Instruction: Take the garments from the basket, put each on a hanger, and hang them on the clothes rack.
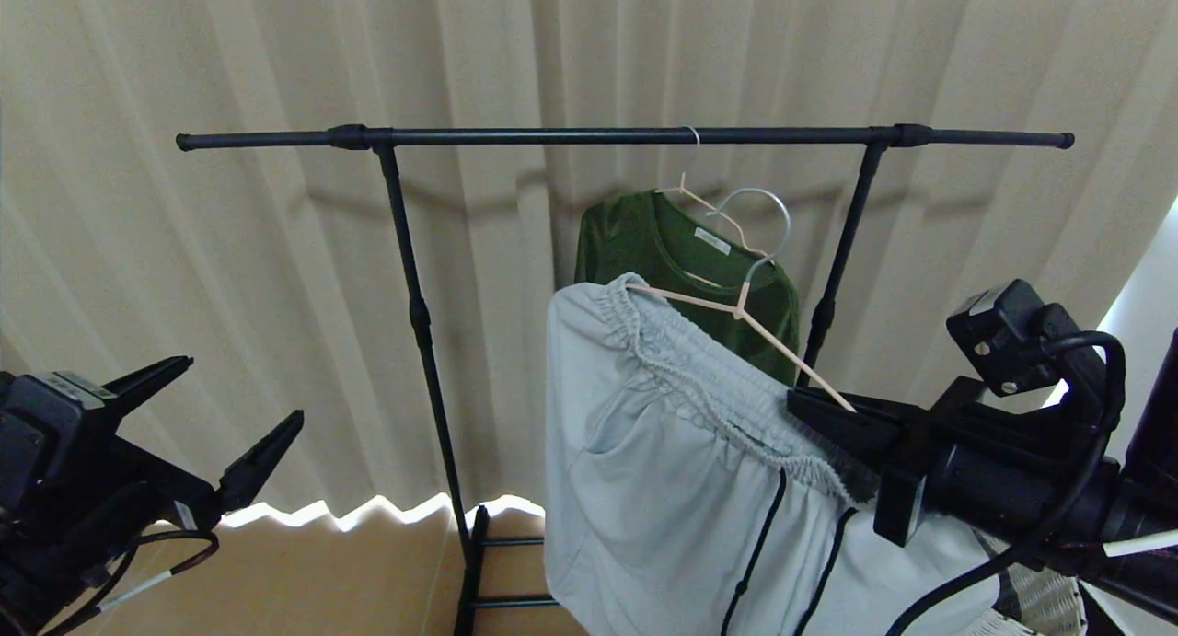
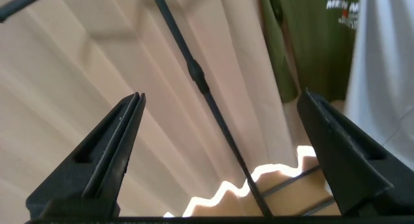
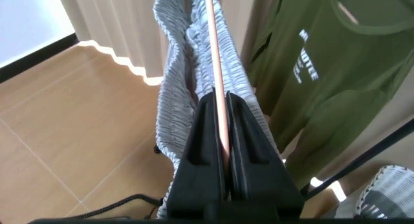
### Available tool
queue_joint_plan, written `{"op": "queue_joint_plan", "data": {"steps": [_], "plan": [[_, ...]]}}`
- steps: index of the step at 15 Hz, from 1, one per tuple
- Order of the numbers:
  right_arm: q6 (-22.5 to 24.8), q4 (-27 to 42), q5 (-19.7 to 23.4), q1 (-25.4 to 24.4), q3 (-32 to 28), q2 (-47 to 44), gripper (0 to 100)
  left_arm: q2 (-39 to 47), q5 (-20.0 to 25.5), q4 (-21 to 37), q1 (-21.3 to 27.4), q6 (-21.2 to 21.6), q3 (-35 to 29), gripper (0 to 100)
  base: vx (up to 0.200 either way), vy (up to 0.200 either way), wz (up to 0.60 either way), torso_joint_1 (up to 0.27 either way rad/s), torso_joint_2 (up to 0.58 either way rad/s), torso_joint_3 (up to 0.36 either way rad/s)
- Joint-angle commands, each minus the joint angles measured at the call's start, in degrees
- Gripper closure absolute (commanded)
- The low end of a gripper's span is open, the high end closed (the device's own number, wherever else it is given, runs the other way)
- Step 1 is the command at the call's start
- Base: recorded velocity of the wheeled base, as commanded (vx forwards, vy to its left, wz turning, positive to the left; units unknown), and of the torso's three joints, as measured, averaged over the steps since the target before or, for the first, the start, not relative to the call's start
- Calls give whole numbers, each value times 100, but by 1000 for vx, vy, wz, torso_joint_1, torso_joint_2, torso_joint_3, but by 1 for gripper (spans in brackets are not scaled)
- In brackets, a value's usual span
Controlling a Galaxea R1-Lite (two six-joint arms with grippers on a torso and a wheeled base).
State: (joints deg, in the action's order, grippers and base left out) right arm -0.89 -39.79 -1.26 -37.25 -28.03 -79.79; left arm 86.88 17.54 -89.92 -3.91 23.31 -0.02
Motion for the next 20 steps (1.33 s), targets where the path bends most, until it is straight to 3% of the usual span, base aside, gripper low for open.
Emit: {"op": "queue_joint_plan", "data": {"steps": [1,2,9,13,16,17,20], "plan": [[1,6,-6,-1,-115,-90,100,-224,-5,-8,-13,-98,2,0,200,0,0,-7,2,12],[1,68,-6,-1,-168,-90,100,-488,4,-8,-13,-265,2,0,200,0,0,-17,-2,7],[1,323,-6,34,-520,-292,100,-1824,-32,159,-92,-388,2,0,200,0,0,5,4,1],[1,332,-6,34,-775,-520,100,-3098,-23,1416,-92,-450,2,0,200,0,0,0,4,1],[1,349,-6,25,-1012,-766,100,-4443,-5,2971,-48,-652,2,0,0,0,0,0,0,0],[1,349,-6,25,-1038,-793,100,-4557,4,3077,-48,-670,2,0,0,0,0,0,0,0],[1,630,-6,25,-1689,-1223,100,-5911,-23,4896,-48,-889,-305,0,0,0,0,0,0,0]]}}
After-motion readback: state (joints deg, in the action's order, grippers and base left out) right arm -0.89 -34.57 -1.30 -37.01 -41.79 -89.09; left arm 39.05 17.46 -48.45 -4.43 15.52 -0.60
